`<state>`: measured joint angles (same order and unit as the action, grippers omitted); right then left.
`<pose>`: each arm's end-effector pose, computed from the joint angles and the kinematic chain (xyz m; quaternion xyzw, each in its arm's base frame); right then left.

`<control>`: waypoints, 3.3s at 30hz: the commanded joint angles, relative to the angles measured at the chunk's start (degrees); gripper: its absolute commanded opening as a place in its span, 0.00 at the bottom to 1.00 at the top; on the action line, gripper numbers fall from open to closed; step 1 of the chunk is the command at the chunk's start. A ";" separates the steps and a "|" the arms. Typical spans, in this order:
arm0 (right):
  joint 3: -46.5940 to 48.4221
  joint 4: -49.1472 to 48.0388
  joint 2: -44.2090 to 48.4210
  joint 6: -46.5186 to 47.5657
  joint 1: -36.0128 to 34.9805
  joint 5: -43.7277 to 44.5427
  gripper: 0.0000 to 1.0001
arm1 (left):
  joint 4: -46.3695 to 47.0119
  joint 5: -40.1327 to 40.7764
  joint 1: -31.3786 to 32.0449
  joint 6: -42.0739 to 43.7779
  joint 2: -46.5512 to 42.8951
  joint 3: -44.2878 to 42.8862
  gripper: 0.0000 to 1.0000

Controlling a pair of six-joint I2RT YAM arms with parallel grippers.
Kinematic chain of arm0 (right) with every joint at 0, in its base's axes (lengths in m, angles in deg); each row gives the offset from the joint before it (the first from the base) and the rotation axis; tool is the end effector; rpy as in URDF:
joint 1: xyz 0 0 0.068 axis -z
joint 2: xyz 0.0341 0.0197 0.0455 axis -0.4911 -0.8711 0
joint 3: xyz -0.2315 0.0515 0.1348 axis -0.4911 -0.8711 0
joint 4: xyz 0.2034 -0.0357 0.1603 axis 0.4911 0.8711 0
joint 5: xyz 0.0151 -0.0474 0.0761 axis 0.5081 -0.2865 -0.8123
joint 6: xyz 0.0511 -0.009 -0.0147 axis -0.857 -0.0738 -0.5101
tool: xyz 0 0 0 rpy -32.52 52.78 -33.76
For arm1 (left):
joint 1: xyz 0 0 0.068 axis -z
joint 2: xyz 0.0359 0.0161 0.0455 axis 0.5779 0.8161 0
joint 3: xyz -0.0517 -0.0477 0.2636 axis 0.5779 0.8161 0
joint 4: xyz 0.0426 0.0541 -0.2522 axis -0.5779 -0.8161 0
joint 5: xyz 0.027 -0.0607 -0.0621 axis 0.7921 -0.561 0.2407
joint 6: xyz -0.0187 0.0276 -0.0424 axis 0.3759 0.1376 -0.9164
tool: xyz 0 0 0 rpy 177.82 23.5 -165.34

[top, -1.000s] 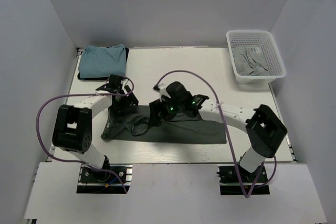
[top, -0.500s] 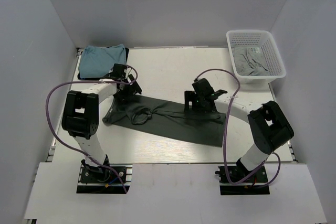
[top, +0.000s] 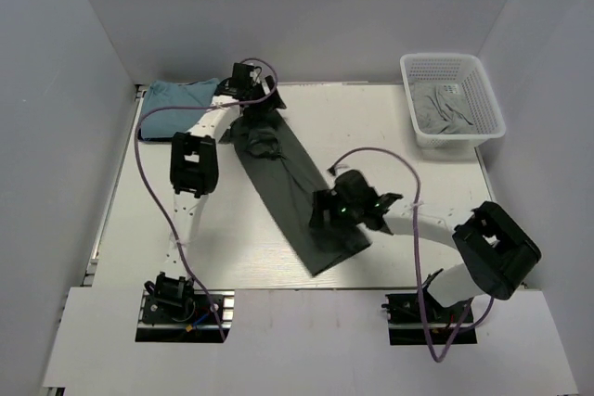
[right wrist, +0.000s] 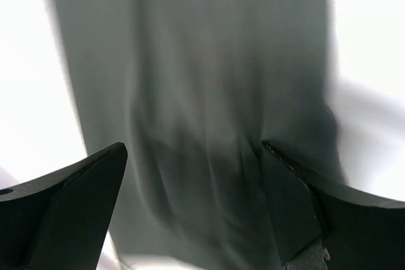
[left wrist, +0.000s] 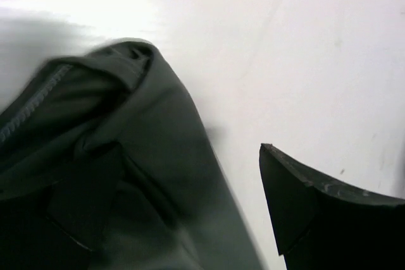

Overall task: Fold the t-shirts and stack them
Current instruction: Rotate the tshirt 90 degrees

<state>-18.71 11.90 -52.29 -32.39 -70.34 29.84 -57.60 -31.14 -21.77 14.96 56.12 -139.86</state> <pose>0.2099 0.1813 0.1632 -0.0910 0.9266 0.2046 0.3020 0.5348 -0.1364 0.1652 -0.1237 0.9269 -0.2242 0.2744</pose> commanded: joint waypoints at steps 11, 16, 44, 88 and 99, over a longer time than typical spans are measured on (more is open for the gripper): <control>10.12 9.33 -10.87 1.61 -28.94 -14.36 0.90 | 19.95 -6.39 6.41 0.47 18.06 -18.57 1.00; 10.03 9.86 -9.64 2.22 -30.35 -11.91 0.90 | 24.71 -4.36 6.41 -1.28 17.53 -15.67 1.00; 3.97 13.12 9.70 -8.06 -19.82 26.51 0.90 | 6.91 -4.80 9.74 24.37 -27.73 22.73 1.00; -1.48 6.62 7.24 -4.01 -8.91 15.70 0.90 | 9.25 15.86 10.54 15.32 -23.60 31.43 0.33; -0.60 6.35 5.57 -3.84 -8.91 14.65 0.90 | 8.37 15.49 7.90 7.86 -25.79 36.09 0.31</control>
<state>-19.65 20.05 -46.28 -36.94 -79.52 44.84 -48.24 -16.89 -13.72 26.70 35.84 -105.33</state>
